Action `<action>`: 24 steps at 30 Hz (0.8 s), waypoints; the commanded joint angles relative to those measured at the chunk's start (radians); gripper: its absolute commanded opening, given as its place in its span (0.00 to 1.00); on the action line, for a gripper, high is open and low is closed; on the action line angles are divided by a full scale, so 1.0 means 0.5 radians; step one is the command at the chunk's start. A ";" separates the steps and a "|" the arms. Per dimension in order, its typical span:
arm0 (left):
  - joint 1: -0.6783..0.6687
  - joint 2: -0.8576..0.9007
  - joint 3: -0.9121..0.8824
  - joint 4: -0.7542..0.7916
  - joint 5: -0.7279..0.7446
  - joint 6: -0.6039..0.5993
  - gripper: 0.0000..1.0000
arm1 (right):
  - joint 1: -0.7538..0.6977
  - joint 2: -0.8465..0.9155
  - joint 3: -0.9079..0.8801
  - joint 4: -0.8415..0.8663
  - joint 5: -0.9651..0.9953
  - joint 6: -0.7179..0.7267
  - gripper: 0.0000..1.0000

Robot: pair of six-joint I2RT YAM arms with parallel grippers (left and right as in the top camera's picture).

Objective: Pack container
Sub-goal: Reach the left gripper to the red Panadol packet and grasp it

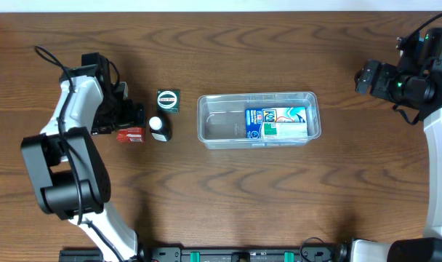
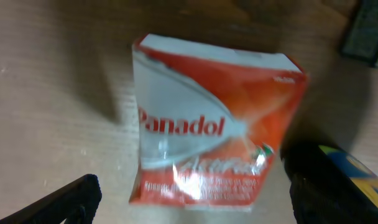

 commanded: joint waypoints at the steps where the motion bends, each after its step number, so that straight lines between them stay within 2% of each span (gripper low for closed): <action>1: -0.002 0.078 -0.006 0.018 -0.004 0.056 0.98 | -0.015 0.009 0.004 -0.002 0.000 0.020 0.99; 9: -0.002 0.222 -0.006 0.082 -0.011 0.063 0.99 | -0.015 0.009 0.004 -0.002 0.000 0.020 0.99; 11: -0.002 0.231 -0.006 0.082 -0.010 0.062 0.91 | -0.014 0.009 0.004 -0.002 0.000 0.020 0.99; 14: -0.002 0.229 -0.006 0.082 -0.010 0.060 0.73 | -0.014 0.009 0.004 -0.002 0.000 0.020 0.99; 16: -0.002 0.229 -0.006 0.082 -0.010 0.043 0.66 | -0.017 0.009 0.004 -0.002 0.000 0.020 0.99; 24: -0.003 0.206 0.060 0.011 -0.009 -0.056 0.65 | -0.013 0.009 0.004 -0.002 0.000 0.020 0.99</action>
